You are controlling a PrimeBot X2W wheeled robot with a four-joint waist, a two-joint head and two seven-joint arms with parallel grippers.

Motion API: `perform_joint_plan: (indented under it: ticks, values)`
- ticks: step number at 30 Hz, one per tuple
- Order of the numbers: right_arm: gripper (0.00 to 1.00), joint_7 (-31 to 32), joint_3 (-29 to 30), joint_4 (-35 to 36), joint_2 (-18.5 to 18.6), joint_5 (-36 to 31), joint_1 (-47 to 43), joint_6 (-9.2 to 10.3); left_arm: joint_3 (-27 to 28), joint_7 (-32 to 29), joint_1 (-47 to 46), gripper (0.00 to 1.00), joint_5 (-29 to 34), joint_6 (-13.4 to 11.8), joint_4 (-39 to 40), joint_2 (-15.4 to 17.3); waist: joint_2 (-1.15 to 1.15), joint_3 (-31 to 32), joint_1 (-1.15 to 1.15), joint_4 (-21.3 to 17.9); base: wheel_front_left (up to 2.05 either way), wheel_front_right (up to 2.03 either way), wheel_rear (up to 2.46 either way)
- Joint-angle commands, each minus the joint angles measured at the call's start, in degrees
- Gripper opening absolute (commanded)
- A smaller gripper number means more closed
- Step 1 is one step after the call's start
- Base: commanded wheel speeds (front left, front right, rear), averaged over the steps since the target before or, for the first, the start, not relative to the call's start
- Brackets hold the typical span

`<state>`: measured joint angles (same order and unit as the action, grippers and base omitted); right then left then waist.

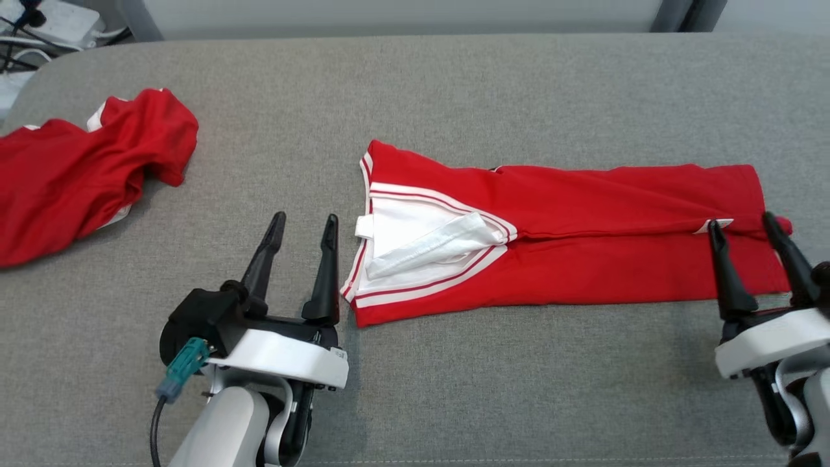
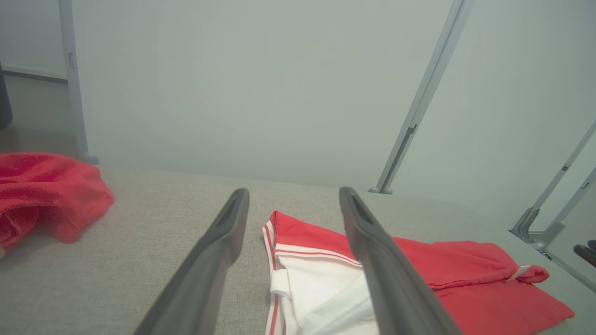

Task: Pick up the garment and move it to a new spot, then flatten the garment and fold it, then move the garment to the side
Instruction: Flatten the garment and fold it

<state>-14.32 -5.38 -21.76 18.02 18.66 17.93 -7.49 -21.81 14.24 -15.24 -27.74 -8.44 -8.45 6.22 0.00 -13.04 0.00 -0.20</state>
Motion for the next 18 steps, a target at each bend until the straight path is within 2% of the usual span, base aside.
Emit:
perform_joint_plan:
  ticks: [1,10,18]
  values:
    - [1.0,-0.68,-1.47,2.18,0.14,-0.53,-1.65,0.0,3.46,0.72,0.26,1.0,1.54,0.44,3.24,0.1,0.0,2.48,0.0,-0.51,0.0,0.0,0.0]
    - [1.0,-0.68,-2.97,5.58,-3.54,0.28,-5.97,0.0,10.38,0.74,7.38,1.0,6.54,2.22,7.83,-2.52,0.0,7.61,0.0,-1.37,0.0,0.0,0.0]
    - [1.0,-0.68,-2.26,9.04,-5.37,2.93,-10.72,0.0,12.68,0.75,12.37,1.0,10.13,4.0,9.82,-3.22,0.0,11.12,0.0,-1.7,0.0,0.0,0.0]
